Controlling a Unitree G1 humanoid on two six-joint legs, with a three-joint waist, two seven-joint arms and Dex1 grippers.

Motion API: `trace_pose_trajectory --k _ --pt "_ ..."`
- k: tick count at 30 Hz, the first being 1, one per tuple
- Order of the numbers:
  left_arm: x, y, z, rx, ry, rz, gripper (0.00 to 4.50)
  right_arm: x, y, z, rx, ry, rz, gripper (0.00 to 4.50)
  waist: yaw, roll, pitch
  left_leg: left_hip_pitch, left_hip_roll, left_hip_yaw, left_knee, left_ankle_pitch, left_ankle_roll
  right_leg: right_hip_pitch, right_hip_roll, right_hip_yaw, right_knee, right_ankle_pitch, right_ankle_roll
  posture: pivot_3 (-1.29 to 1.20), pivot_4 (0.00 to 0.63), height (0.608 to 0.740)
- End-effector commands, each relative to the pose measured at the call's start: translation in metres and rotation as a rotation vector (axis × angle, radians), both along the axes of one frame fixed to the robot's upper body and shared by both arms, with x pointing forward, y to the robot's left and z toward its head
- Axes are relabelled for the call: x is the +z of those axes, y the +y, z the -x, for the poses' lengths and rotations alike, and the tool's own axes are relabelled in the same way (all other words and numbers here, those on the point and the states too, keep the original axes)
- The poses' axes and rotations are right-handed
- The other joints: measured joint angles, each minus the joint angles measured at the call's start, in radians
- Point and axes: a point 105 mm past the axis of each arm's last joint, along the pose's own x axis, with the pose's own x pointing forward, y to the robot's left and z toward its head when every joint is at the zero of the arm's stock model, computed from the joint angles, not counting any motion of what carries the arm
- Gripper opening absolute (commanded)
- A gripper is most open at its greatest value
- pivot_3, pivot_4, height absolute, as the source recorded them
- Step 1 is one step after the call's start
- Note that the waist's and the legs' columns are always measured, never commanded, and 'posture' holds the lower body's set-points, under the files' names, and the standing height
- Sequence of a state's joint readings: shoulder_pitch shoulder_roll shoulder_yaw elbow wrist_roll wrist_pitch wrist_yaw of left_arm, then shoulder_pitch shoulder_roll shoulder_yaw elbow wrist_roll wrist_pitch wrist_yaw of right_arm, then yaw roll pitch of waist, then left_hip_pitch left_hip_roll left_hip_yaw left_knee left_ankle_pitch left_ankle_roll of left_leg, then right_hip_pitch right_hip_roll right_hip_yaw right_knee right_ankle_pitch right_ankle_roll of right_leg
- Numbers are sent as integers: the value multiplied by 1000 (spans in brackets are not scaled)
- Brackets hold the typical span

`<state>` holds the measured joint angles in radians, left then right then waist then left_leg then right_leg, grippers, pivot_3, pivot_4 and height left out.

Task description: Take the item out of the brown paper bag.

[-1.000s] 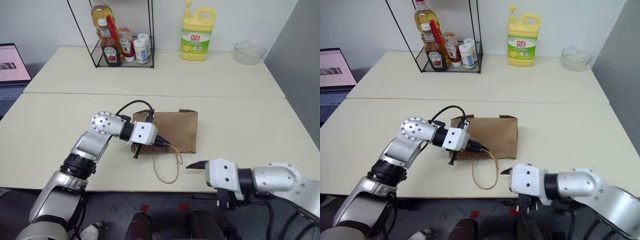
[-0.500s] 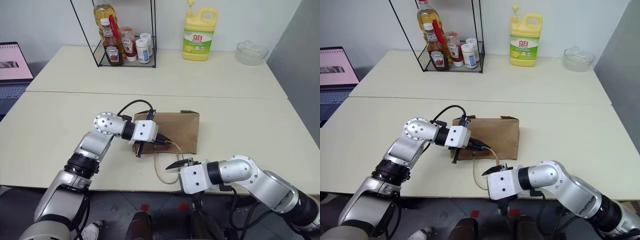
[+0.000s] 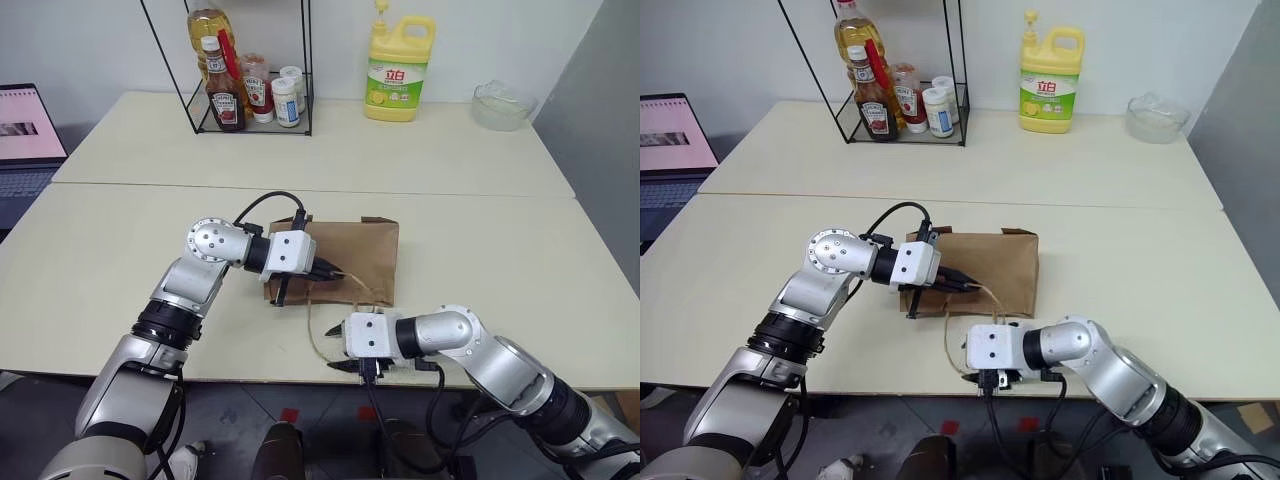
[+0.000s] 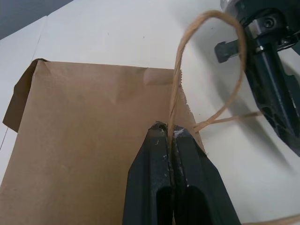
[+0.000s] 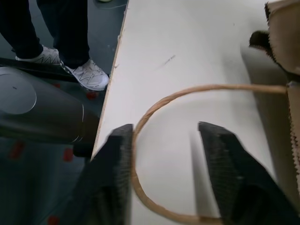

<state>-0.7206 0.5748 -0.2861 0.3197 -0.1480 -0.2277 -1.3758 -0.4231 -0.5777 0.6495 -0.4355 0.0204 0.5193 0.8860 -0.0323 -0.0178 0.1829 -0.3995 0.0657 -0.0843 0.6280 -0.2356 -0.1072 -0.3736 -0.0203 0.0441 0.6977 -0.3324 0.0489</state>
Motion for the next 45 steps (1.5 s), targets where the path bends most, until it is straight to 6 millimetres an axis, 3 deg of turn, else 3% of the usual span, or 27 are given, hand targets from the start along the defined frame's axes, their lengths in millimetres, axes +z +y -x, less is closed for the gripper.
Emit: trace_pose_trajectory --k 1,3,4,10,16,19,24,28,40,43,45 --pt "17 1 -1 -3 -64 35 0 3 -2 -2 -17 -5 -6 816 0 0 0 0 0 0 0 0 0 0 0 0 0 0 0 0 150 740" --pt "16 1 -1 -3 -62 35 0 2 -3 -2 -17 -1 -2 107 0 0 0 0 0 0 0 0 0 0 0 0 0 0 0 0 150 740" --pt "16 1 -1 -2 -62 35 0 2 -3 -2 -17 0 -2 46 0 0 0 0 0 0 0 0 0 0 0 0 0 0 0 0 150 740" --pt "20 0 -3 8 -67 40 0 3 -3 -4 -33 5 -7 46 0 0 0 0 0 0 0 0 0 0 0 0 0 0 0 0 150 740" --pt "21 0 -2 6 -70 37 0 21 -7 -2 -38 -37 -70 46 0 0 0 0 0 0 0 0 0 0 0 0 0 0 0 0 150 740" --pt "21 -1 -1 2 -69 36 0 27 -8 6 -15 -42 -92 568 0 0 0 0 0 0 0 0 0 0 0 0 0 0 0 0 150 740" --pt "21 -3 1 -3 -67 36 0 29 -8 20 36 14 -95 2189 0 0 0 0 0 0 0 0 0 0 0 0 0 0 0 0 150 740" --pt "22 -5 2 -6 -67 39 0 21 -4 28 62 104 -77 2189 0 0 0 0 0 0 0 0 0 0 0 0 0 0 0 0 150 740" --pt "22 -7 5 -8 -62 40 0 -6 7 7 -45 145 -52 2189 0 0 0 0 0 0 0 0 0 0 0 0 0 0 0 0 150 740" --pt "22 -7 5 -6 -63 42 0 -11 5 4 -60 145 -41 1610 0 0 0 0 0 0 0 0 0 0 0 0 0 0 0 0 150 740" --pt "23 -7 5 -4 -62 42 0 -13 3 3 -65 147 -37 945 0 0 0 0 0 0 0 0 0 0 0 0 0 0 0 0 150 740"
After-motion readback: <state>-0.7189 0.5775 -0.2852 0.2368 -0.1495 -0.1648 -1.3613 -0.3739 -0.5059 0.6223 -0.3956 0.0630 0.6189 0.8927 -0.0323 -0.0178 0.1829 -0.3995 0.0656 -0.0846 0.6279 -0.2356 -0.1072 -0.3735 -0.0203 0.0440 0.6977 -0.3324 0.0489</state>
